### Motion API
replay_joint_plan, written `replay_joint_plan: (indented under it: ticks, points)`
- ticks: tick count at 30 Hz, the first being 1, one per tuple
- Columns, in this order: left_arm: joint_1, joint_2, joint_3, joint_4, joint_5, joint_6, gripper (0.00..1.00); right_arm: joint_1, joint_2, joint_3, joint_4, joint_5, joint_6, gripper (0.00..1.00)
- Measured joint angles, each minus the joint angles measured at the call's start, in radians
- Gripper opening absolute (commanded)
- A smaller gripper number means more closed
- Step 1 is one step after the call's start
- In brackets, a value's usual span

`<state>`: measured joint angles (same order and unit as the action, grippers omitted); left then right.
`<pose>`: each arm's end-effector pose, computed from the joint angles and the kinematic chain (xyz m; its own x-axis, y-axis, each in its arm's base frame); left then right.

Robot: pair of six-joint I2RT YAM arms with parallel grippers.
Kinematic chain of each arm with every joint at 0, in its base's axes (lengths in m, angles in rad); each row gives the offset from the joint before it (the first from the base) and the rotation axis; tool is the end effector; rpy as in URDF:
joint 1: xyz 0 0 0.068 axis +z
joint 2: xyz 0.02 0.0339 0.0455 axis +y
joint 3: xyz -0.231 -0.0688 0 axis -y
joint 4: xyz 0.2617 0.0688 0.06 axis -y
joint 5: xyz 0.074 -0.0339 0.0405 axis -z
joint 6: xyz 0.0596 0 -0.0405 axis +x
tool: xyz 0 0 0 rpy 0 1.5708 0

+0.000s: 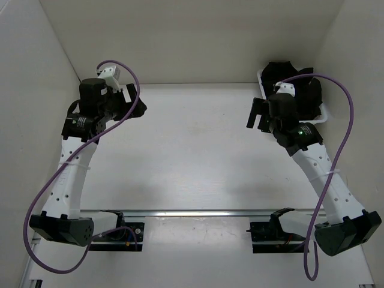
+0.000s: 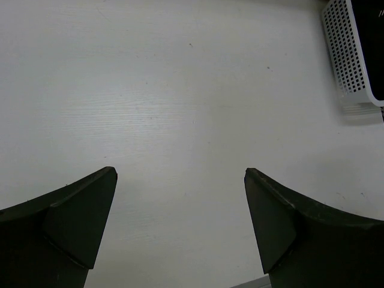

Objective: Fold and stack the trousers
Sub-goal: Grab the trousers from the pile

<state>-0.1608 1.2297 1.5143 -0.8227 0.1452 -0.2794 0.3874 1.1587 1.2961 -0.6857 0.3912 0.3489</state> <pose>0.2861 -0.0551 0.3941 -0.5638 -0.1850 -0.8049 0.1306 0.9423 -0.3081 0.2759 0.0880 0.3532 -0.4699 0.1496 -0.8699 0.1199 0.9872 0.1050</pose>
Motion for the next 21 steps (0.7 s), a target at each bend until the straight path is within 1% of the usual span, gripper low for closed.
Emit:
replay_joint_plan:
  ticks: [7, 10, 12, 13, 15, 17, 18, 19, 20, 21]
  points:
    - [0.000, 0.008, 0.001, 0.000, 0.002, -0.010, 1.00, 0.000, 0.005, 0.002, -0.002, 0.039, 0.001, 1.00]
    - [0.000, 0.008, 0.001, 0.000, 0.002, -0.009, 1.00, -0.017, 0.038, 0.026, -0.005, 0.071, -0.010, 1.00]
    - [0.000, 0.009, 0.001, 0.000, 0.002, -0.009, 1.00, -0.074, 0.088, 0.069, -0.014, 0.060, -0.014, 1.00]
    - [0.000, 0.011, 0.001, 0.000, 0.002, -0.009, 1.00, -0.115, 0.119, 0.101, -0.016, 0.048, -0.012, 0.98]
    - [0.000, 0.014, 0.001, 0.000, 0.003, -0.009, 1.00, -0.227, 0.203, 0.178, -0.017, 0.010, -0.005, 0.95]
    - [0.000, 0.024, 0.001, 0.000, 0.003, -0.009, 1.00, -0.338, 0.309, 0.282, -0.030, -0.031, 0.009, 0.85]
    - [0.000, 0.032, 0.001, 0.000, 0.003, -0.009, 1.00, -0.385, 0.372, 0.346, -0.035, -0.051, 0.017, 0.82]
    - [0.000, 0.040, 0.001, 0.000, 0.004, -0.009, 1.00, -0.427, 0.438, 0.414, -0.046, -0.066, 0.028, 0.84]
    - [0.000, 0.052, 0.001, 0.000, 0.005, -0.009, 1.00, -0.457, 0.504, 0.481, -0.060, -0.077, 0.038, 0.88]
    - [0.000, 0.066, 0.001, 0.000, 0.005, -0.009, 1.00, -0.484, 0.570, 0.549, -0.065, -0.089, 0.048, 0.95]
